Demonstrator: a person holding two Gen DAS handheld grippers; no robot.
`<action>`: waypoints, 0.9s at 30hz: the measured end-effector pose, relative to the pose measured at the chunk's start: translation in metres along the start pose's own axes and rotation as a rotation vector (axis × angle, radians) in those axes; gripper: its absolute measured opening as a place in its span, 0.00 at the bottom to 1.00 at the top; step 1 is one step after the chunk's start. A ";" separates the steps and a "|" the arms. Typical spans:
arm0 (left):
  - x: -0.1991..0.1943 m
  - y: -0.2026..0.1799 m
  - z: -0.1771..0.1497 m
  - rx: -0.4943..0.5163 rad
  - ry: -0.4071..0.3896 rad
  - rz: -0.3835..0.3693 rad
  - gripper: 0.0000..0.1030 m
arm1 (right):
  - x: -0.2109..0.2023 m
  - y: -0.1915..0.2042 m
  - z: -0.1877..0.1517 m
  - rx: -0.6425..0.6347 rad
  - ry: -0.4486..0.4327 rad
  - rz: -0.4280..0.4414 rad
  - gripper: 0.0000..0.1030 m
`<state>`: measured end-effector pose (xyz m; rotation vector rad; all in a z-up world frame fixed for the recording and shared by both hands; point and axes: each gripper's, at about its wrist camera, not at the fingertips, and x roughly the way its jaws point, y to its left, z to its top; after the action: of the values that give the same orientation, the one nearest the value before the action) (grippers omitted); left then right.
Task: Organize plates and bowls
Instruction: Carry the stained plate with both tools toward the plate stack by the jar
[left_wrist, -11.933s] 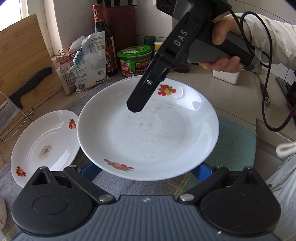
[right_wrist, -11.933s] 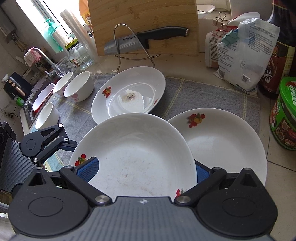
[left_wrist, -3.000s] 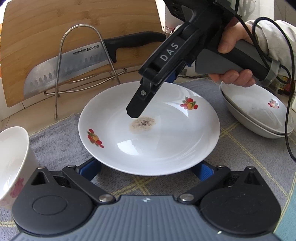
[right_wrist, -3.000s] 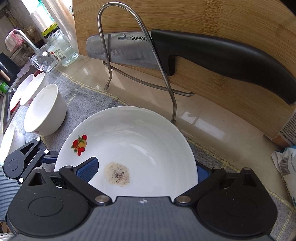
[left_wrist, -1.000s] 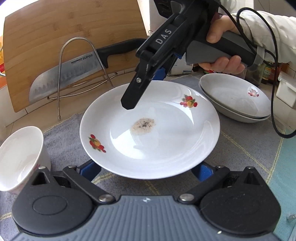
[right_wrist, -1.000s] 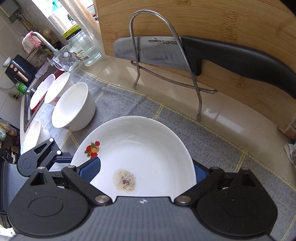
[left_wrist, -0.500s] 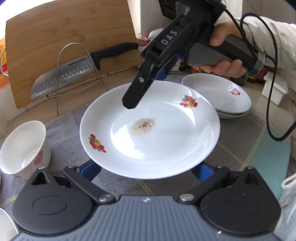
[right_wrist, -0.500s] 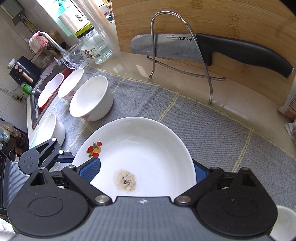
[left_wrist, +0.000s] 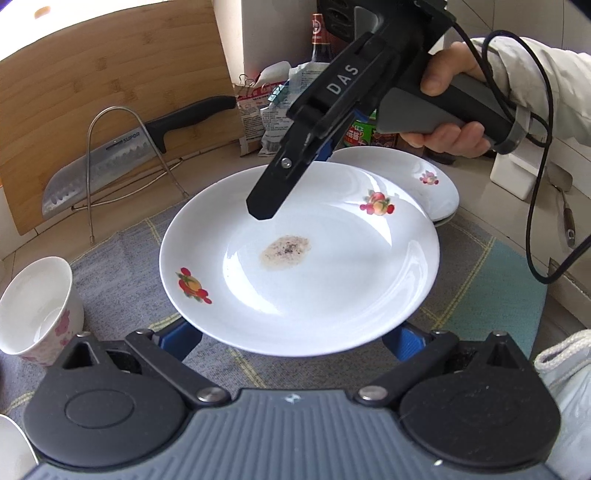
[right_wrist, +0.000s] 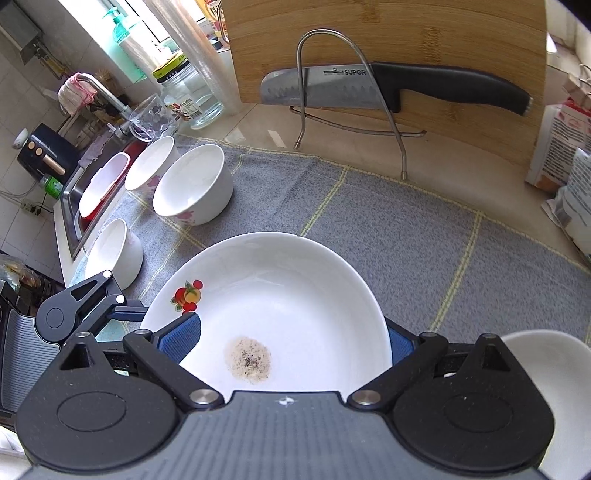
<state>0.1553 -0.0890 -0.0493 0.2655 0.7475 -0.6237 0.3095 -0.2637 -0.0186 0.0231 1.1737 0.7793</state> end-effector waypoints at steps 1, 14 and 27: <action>0.000 -0.002 0.001 0.005 0.000 -0.006 0.99 | -0.003 0.000 -0.002 0.002 -0.001 -0.005 0.99; 0.009 -0.030 0.025 0.093 -0.008 -0.093 0.99 | -0.044 -0.021 -0.037 0.088 -0.059 -0.066 0.99; 0.041 -0.054 0.050 0.166 -0.002 -0.180 0.99 | -0.077 -0.059 -0.072 0.185 -0.100 -0.117 0.99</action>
<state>0.1732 -0.1716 -0.0430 0.3528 0.7229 -0.8584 0.2694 -0.3772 -0.0099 0.1437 1.1378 0.5587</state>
